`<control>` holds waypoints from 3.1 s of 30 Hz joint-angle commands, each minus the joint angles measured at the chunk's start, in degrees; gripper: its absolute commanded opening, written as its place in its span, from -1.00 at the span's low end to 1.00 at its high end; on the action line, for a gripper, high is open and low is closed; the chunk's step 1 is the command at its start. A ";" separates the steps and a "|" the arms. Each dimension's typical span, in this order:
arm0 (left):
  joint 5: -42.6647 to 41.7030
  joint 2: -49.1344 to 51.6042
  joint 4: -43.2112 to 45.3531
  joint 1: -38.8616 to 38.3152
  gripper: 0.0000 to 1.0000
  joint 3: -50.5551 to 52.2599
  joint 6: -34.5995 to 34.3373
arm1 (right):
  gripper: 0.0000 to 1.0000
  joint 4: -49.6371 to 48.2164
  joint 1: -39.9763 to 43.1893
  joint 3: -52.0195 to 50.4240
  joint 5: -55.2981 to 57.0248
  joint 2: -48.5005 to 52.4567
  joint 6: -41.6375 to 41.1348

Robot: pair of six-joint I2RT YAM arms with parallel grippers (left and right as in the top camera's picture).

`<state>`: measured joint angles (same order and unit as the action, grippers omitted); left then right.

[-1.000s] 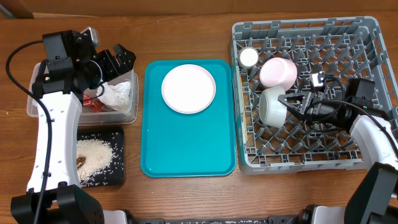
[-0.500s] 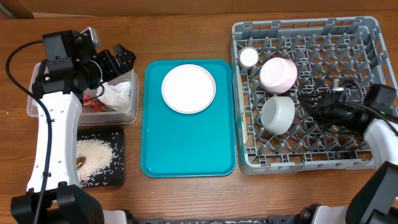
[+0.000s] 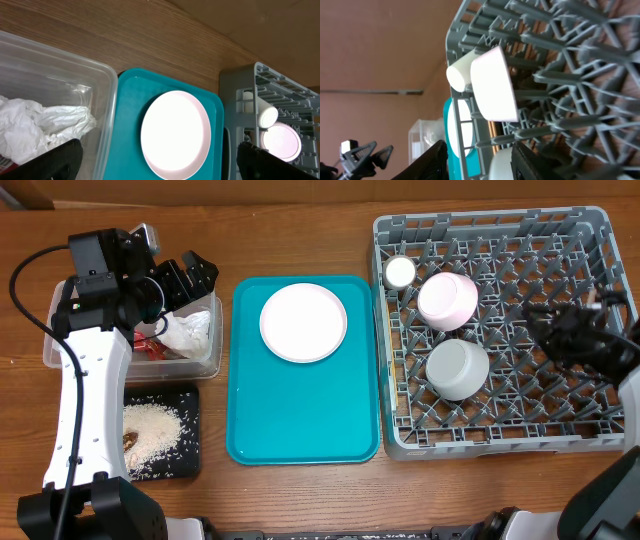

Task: Sort waste into correct bins and load items into the dishwasher
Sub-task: 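Move the right gripper back to the white plate on the teal tray, then grasp the white plate's edge with the right gripper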

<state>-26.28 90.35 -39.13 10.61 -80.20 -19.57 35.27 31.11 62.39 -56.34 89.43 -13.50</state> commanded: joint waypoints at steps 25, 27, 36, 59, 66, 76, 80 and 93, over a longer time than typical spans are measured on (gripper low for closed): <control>0.11 -0.02 0.20 -0.09 1.00 -0.59 -0.35 | 0.41 -16.70 -71.95 8.46 67.63 10.88 3.96; 0.11 -0.02 0.20 -0.09 1.00 -0.59 -0.35 | 0.50 -18.64 -72.04 8.46 66.62 13.92 4.85; 0.11 -0.02 0.20 -0.11 1.00 -0.59 -0.35 | 0.66 -27.76 -72.04 8.46 57.09 22.95 12.50; 0.11 -0.02 0.20 -0.13 1.00 -0.59 -0.35 | 0.72 -16.61 -72.04 8.52 48.22 24.76 7.93; 0.13 -0.02 0.17 -0.13 1.00 -0.59 -0.35 | 0.69 -7.10 -72.04 8.52 45.33 22.10 -3.10; 0.11 -0.02 0.20 -0.13 1.00 -0.59 -0.35 | 0.61 -3.48 -72.04 8.74 40.81 21.66 -7.76; 0.13 -0.02 0.20 -0.13 1.00 -0.59 -0.35 | 0.61 -3.65 -72.04 11.67 45.44 21.14 -6.91; 0.11 -0.02 0.20 -0.13 1.00 -0.59 -0.35 | 0.61 -7.98 -72.04 14.86 48.15 21.16 -4.22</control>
<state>-26.28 90.35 -39.13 10.59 -80.20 -19.57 27.83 -40.91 76.09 -10.85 111.53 -18.98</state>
